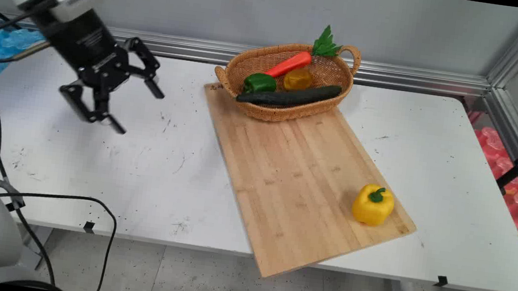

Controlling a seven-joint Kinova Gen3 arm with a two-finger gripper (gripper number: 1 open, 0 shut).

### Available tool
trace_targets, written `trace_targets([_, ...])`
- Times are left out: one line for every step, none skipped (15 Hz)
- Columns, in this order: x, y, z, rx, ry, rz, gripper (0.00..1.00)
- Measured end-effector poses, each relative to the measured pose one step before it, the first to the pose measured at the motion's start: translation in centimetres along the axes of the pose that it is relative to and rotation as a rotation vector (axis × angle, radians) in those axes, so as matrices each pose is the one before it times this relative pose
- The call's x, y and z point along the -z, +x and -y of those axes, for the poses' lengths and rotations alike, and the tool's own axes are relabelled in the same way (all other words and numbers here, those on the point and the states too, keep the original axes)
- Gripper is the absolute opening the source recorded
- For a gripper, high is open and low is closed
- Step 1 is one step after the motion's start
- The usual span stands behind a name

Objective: Pick up the cucumber from the vegetable basket

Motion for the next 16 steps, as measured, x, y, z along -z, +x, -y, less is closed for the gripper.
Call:
trace_targets([-0.031, -0.009, 0.386, 0.03232, 0.01442, -0.00247, 1.00])
trace_targets([-0.061, -0.011, 0.663, 0.05176, 0.02342, -0.00434, 1.00])
trace_targets([-0.065, 0.022, 0.546, 0.03791, 0.01830, -0.00320, 1.00])
trace_targets([-0.083, 0.053, 0.566, 0.03793, 0.01918, -0.00338, 1.00])
trace_targets([-0.097, 0.076, 0.511, 0.03154, 0.01608, -0.00306, 1.00])
trace_targets([-0.120, 0.120, 0.525, 0.03095, 0.01635, -0.00347, 1.00])
trace_targets([-0.132, 0.144, 0.449, 0.02500, 0.01325, -0.00279, 1.00])
trace_targets([-0.227, 0.245, 0.670, 0.03767, 0.01954, -0.00480, 1.00])
trace_targets([-0.239, 0.273, 0.565, 0.03101, 0.01611, -0.00410, 1.00])
trace_targets([-0.277, 0.316, 0.560, 0.03210, 0.01584, -0.00473, 1.00])
trace_targets([-0.553, 0.632, 0.880, 0.05054, 0.02473, -0.00740, 1.00])
trace_targets([-0.593, 0.627, 0.718, 0.04461, 0.02067, -0.00567, 1.00])
trace_targets([-0.470, 0.490, 0.490, 0.03194, 0.01521, -0.00433, 1.00])
trace_targets([-0.850, 0.839, 0.752, 0.05063, 0.02396, -0.00653, 1.00])
trace_targets([-0.861, 0.783, 0.588, 0.04248, 0.02057, -0.00465, 1.00])
trace_targets([-0.755, 0.668, 0.437, 0.03358, 0.01694, -0.00376, 1.00])
